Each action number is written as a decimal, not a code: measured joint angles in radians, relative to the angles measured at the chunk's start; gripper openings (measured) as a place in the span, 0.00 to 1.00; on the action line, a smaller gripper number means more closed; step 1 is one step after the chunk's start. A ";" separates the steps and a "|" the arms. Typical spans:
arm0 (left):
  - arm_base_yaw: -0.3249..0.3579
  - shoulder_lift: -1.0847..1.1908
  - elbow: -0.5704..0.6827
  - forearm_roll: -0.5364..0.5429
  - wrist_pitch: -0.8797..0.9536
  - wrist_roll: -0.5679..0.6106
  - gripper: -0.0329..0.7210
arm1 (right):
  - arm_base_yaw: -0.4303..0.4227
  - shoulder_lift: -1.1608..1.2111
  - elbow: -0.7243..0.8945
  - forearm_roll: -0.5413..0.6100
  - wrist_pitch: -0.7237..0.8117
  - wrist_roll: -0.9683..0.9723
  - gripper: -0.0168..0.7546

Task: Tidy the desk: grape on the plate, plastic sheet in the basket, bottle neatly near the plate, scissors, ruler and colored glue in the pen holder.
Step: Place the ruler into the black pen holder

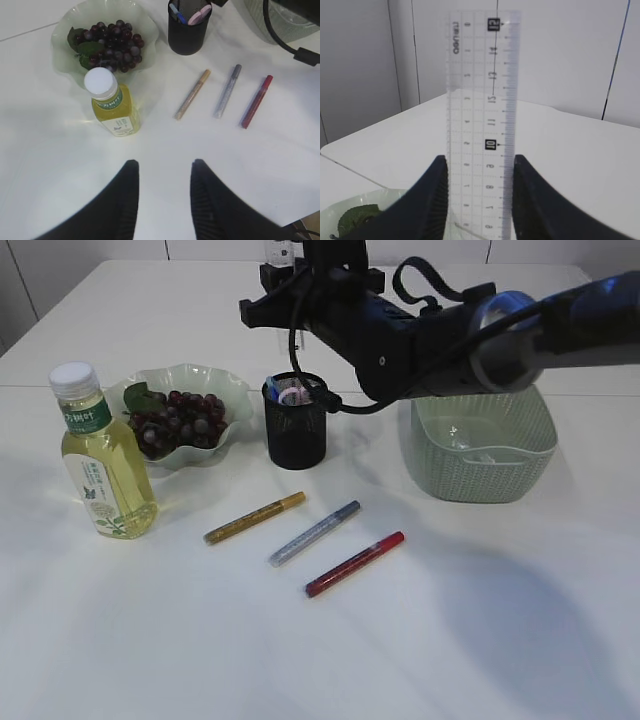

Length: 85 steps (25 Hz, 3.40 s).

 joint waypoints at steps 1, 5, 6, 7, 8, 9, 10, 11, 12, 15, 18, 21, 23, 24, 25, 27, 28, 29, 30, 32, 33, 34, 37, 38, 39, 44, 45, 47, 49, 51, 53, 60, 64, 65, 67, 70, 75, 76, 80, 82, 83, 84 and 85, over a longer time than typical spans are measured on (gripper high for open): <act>0.000 0.000 0.000 0.000 0.000 0.000 0.38 | 0.000 0.008 -0.004 0.000 -0.005 -0.002 0.41; 0.000 0.000 0.000 0.000 0.000 0.000 0.38 | 0.000 0.039 -0.011 0.001 -0.068 -0.022 0.41; 0.000 0.000 0.000 0.000 0.000 0.000 0.38 | -0.002 0.045 -0.011 0.003 -0.081 -0.023 0.41; 0.000 0.000 0.000 0.000 0.000 0.000 0.38 | -0.002 0.053 -0.011 0.002 -0.085 -0.023 0.41; 0.000 0.000 0.000 0.000 0.000 0.000 0.38 | -0.002 0.060 -0.012 0.004 -0.090 -0.023 0.41; 0.000 0.000 0.000 0.000 0.000 0.000 0.38 | -0.002 0.067 -0.012 0.004 -0.091 -0.024 0.41; 0.000 0.000 0.000 0.000 0.000 0.000 0.38 | -0.002 0.070 -0.012 0.004 -0.091 -0.025 0.41; 0.000 0.000 0.000 0.000 0.000 0.000 0.38 | -0.002 0.075 -0.012 0.004 -0.091 -0.025 0.41; 0.000 0.000 0.000 0.000 0.000 0.000 0.38 | -0.002 0.077 -0.012 0.004 -0.092 -0.025 0.41; 0.000 0.000 0.000 0.000 0.000 0.000 0.38 | -0.002 0.077 -0.014 0.004 -0.097 -0.025 0.41; 0.000 0.000 0.000 0.000 0.000 0.000 0.38 | -0.006 0.079 -0.014 0.004 -0.099 -0.025 0.41; 0.000 0.000 0.000 0.000 0.000 0.000 0.38 | -0.006 0.081 -0.016 0.004 -0.099 -0.025 0.41; 0.000 0.000 0.000 0.000 0.000 0.000 0.38 | -0.006 0.087 -0.016 0.004 -0.103 -0.025 0.41; 0.000 0.000 0.000 0.000 0.000 0.000 0.38 | -0.006 0.092 -0.016 0.004 -0.103 -0.025 0.41; 0.000 0.000 0.000 0.000 0.000 0.000 0.38 | -0.006 0.095 -0.016 0.004 -0.103 -0.025 0.41; 0.000 0.000 0.000 0.000 0.000 0.000 0.38 | -0.006 0.102 -0.016 0.004 -0.103 -0.025 0.41; 0.000 0.000 0.000 0.000 0.000 0.000 0.38 | -0.006 0.103 -0.016 0.004 -0.103 -0.025 0.41; 0.000 0.000 0.000 0.000 0.000 0.000 0.38 | -0.006 0.106 -0.016 0.004 -0.103 -0.025 0.41; 0.000 0.000 0.000 0.000 0.000 0.000 0.38 | -0.006 0.106 -0.016 0.004 -0.103 -0.025 0.41; 0.000 0.000 0.000 0.000 0.000 0.000 0.38 | -0.006 0.108 -0.016 0.004 -0.105 -0.025 0.41; 0.000 0.000 0.000 0.000 0.000 0.000 0.38 | -0.006 0.110 -0.016 0.004 -0.105 -0.025 0.41; 0.000 0.000 0.000 0.000 0.000 0.000 0.38 | -0.006 0.112 -0.020 0.004 -0.105 -0.025 0.41; 0.000 0.000 0.000 0.000 0.000 0.000 0.38 | -0.006 0.118 -0.022 0.004 -0.105 -0.025 0.41; 0.000 0.000 0.000 0.000 0.000 0.000 0.38 | -0.006 0.118 -0.022 0.004 -0.105 -0.025 0.41; 0.000 0.000 0.000 0.000 0.000 0.000 0.38 | -0.006 0.119 -0.022 0.004 -0.105 -0.025 0.41; 0.000 0.000 0.000 0.000 0.000 0.000 0.38 | -0.006 0.121 -0.022 0.004 -0.103 -0.025 0.41; 0.000 0.000 0.000 0.000 0.000 0.000 0.38 | -0.006 0.121 -0.022 0.004 -0.103 -0.025 0.41; 0.000 0.000 0.000 0.000 0.000 0.000 0.38 | -0.006 0.121 -0.022 0.004 -0.098 -0.025 0.41; 0.000 0.000 0.000 0.000 0.000 0.000 0.38 | -0.006 0.121 -0.022 0.006 -0.094 -0.025 0.41; 0.000 0.000 0.000 0.000 0.000 0.000 0.38 | -0.006 0.121 -0.022 0.013 -0.089 -0.025 0.42; 0.000 0.000 0.000 0.000 0.000 0.000 0.38 | -0.006 0.121 -0.022 0.016 -0.083 -0.025 0.42; 0.000 0.000 0.000 0.000 0.000 0.000 0.38 | -0.006 0.121 -0.022 0.021 -0.053 -0.025 0.48; 0.000 0.000 0.000 0.000 0.000 0.000 0.38 | -0.006 0.121 -0.024 0.028 -0.053 -0.025 0.51; 0.000 0.000 0.000 0.000 0.000 0.000 0.38 | -0.006 0.121 -0.026 0.033 -0.044 -0.025 0.51; 0.000 0.000 0.000 -0.002 0.000 0.000 0.38 | -0.006 0.121 -0.035 0.045 -0.011 -0.025 0.51; 0.000 0.000 0.000 -0.002 0.000 0.000 0.38 | -0.006 0.121 -0.062 0.054 0.057 -0.025 0.51; 0.000 0.000 0.000 -0.002 0.000 0.000 0.38 | -0.006 0.109 -0.089 0.055 0.179 -0.027 0.51; 0.000 0.000 0.000 0.000 0.000 0.000 0.38 | -0.006 0.094 -0.089 0.055 0.210 -0.027 0.51; 0.000 0.000 0.000 -0.005 0.000 0.000 0.38 | -0.006 0.017 -0.091 0.055 0.310 -0.029 0.51; 0.000 0.000 0.000 -0.009 0.000 0.000 0.38 | -0.006 -0.023 -0.091 0.055 0.395 -0.032 0.51; 0.000 0.000 0.000 -0.012 0.000 0.000 0.38 | -0.006 -0.049 -0.091 0.055 0.452 -0.035 0.51; 0.000 0.000 0.000 -0.012 0.000 0.000 0.38 | -0.006 -0.077 -0.091 0.055 0.503 -0.037 0.51; 0.000 0.000 0.000 -0.012 0.000 0.000 0.38 | -0.006 -0.107 -0.091 0.050 0.571 -0.039 0.51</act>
